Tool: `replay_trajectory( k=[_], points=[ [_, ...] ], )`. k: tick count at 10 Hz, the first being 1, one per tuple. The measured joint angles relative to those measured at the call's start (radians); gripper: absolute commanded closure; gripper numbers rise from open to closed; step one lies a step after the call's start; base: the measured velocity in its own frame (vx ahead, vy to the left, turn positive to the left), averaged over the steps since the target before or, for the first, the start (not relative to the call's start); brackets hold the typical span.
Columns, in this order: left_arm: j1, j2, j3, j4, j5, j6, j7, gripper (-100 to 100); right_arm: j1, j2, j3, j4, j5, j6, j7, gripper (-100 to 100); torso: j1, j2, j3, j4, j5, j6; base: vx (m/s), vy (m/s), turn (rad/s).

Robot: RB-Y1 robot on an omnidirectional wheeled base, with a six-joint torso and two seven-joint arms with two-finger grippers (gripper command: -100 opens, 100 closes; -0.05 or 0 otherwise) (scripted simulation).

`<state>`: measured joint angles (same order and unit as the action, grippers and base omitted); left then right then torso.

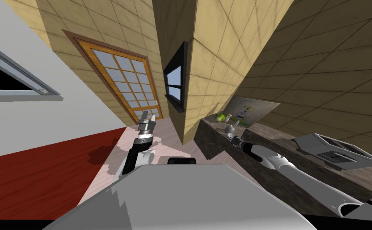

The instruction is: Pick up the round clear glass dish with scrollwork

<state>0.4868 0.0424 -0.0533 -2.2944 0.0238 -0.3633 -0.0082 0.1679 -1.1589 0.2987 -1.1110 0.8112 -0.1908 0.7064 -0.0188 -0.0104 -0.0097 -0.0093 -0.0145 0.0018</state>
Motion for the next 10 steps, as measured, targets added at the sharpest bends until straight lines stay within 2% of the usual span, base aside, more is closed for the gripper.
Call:
replay_trajectory(
  k=[1, 2, 3, 7, 8, 9, 10],
  points=[
    [0.001, 0.0, 0.0, 0.0, 0.0, 0.0, 0.0, 0, 0.02, 0.01, -0.03, -0.02, 0.024, -0.023, 0.02, 100, -0.001, -0.001, -0.001, -0.001, -0.001, 0.006, 0.141, 0.054, -0.274],
    [0.0, 0.0, 0.0, 0.0, 0.0, 0.0, 0.0, 0, 0.035, 0.02, -0.059, -0.023, 0.04, -0.045, 0.038, 100, 0.0, -0.001, -0.001, -0.001, 0.0, 0.003, 0.055, 0.048, -0.011],
    [0.0, 0.0, 0.0, 0.0, 0.0, 0.0, 0.0, 0, 0.032, 0.025, -0.08, -0.015, 0.046, -0.058, 0.046, 100, 0.0, 0.001, 0.001, 0.0, 0.0, 0.0, 0.125, 0.083, -0.247],
    [0.0, 0.0, 0.0, 0.0, 0.0, 0.0, 0.0, 0, 0.094, 0.061, -0.198, -0.057, 0.113, -0.137, 0.114, 100, 0.0, 0.0, 0.0, 0.0, 0.0, 0.005, 0.118, 0.063, -0.249],
    [0.0, 0.0, 0.0, 0.0, 0.0, 0.0, 0.0, 0, 0.112, 0.066, -0.229, -0.067, 0.128, -0.157, 0.129, 100, 0.001, -0.001, 0.0, 0.0, 0.0, 0.002, 0.058, 0.046, -0.007],
    [0.0, 0.0, 0.0, 0.0, 0.0, 0.0, 0.0, 0, 0.11, 0.073, -0.251, -0.061, 0.133, -0.168, 0.138, 100, 0.0, 0.001, 0.001, 0.001, 0.0, 0.0, 0.015, 0.012, 0.019],
    [0.0, 0.0, 0.0, 0.0, 0.0, 0.0, 0.0, 0, 0.109, 0.073, -0.254, -0.061, 0.134, -0.17, 0.14, 0, -0.002, 0.004, 0.002, 0.001, -0.001, 0.001, 0.006, 0.004, 0.002]
  ],
)
